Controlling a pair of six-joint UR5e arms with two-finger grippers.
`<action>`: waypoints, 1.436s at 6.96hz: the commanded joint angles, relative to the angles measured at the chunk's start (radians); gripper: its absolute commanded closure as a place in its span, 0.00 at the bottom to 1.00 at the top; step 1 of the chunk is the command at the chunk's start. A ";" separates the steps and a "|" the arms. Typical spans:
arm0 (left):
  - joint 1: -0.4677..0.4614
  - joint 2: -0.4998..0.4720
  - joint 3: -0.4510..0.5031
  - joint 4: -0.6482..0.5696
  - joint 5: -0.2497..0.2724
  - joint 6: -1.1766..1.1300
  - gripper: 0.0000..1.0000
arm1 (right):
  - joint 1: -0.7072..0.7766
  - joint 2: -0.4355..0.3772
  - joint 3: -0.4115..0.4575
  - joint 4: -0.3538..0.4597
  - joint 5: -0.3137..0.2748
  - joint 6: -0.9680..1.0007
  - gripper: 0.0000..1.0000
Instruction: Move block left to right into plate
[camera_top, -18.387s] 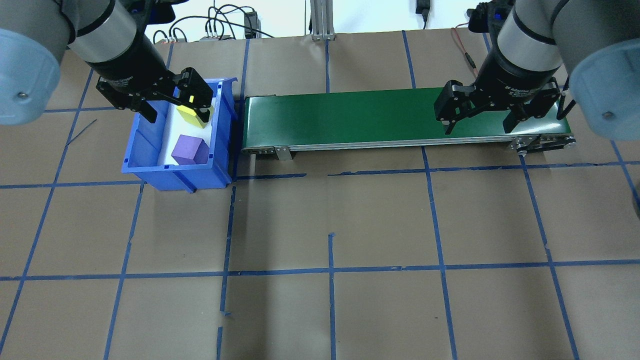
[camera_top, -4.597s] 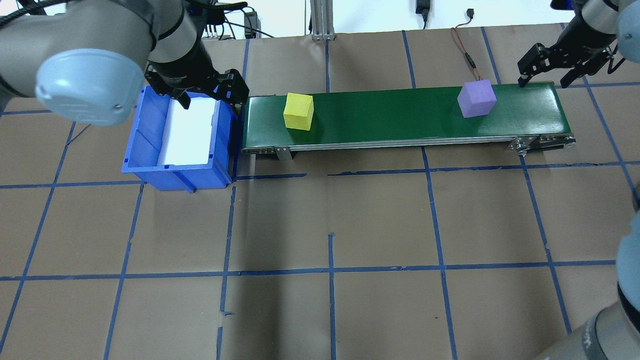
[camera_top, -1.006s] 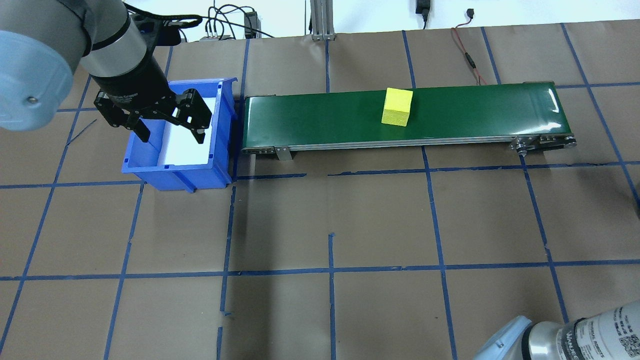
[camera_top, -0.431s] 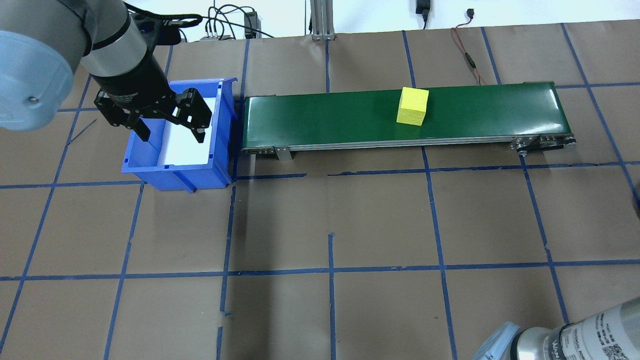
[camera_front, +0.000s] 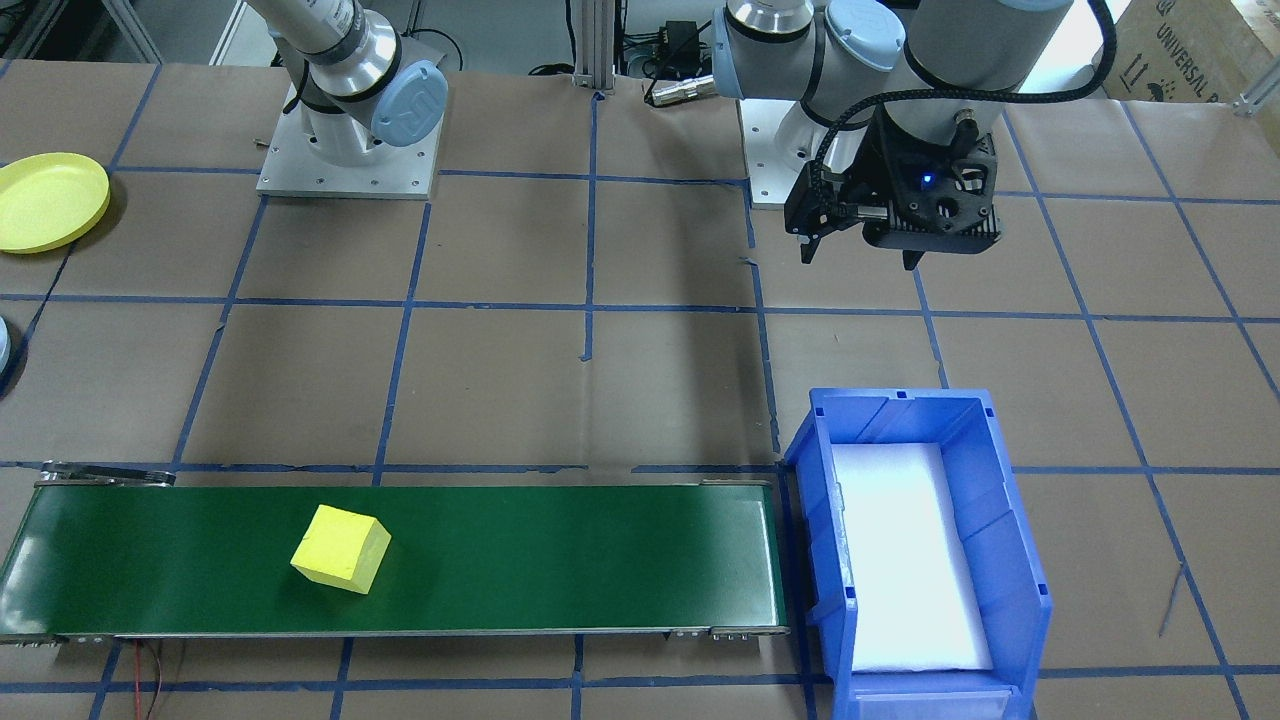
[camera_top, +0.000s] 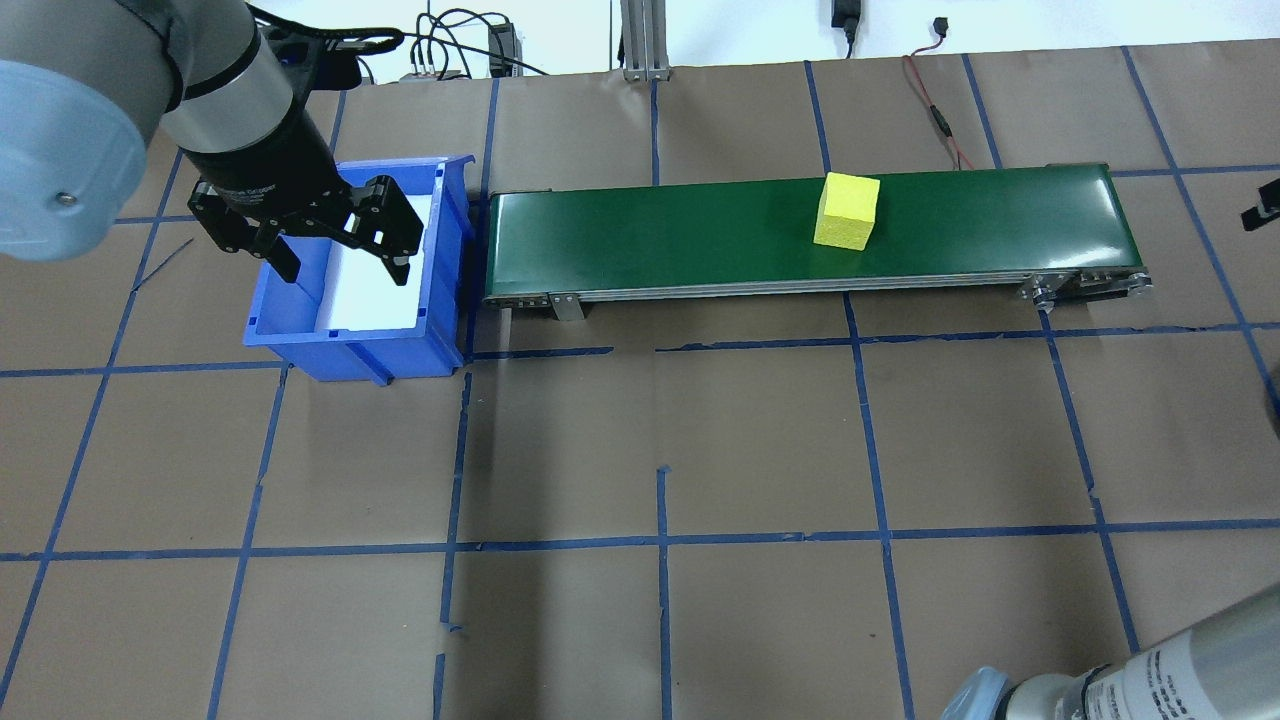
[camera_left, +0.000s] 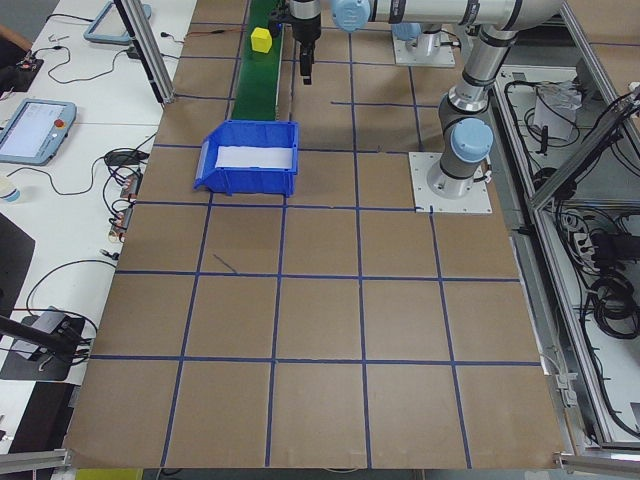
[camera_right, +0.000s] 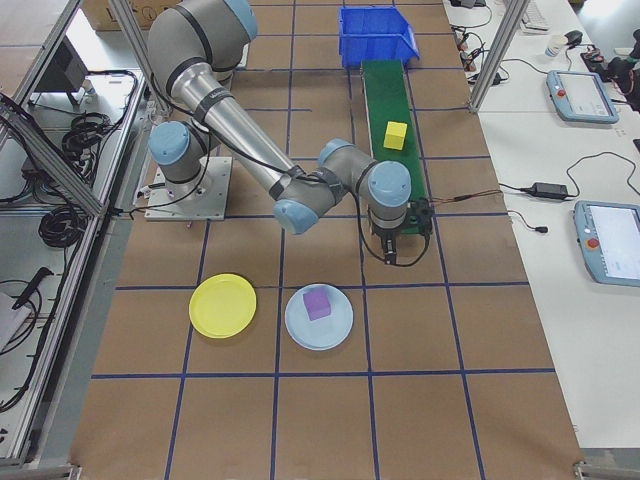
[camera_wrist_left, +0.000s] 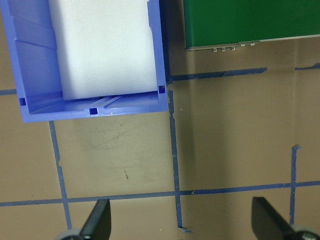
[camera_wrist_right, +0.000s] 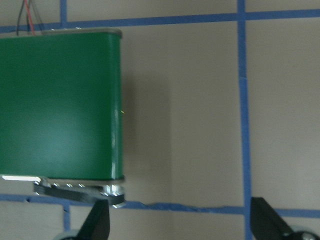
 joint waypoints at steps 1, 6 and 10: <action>-0.001 0.000 0.000 0.000 0.000 0.000 0.00 | 0.119 0.019 0.002 0.000 0.022 0.228 0.02; -0.001 0.000 0.000 0.000 0.000 0.000 0.00 | 0.294 0.058 0.001 -0.088 0.067 0.603 0.00; 0.000 -0.002 -0.001 0.000 0.000 0.000 0.00 | 0.331 0.050 0.005 -0.100 0.067 0.722 0.00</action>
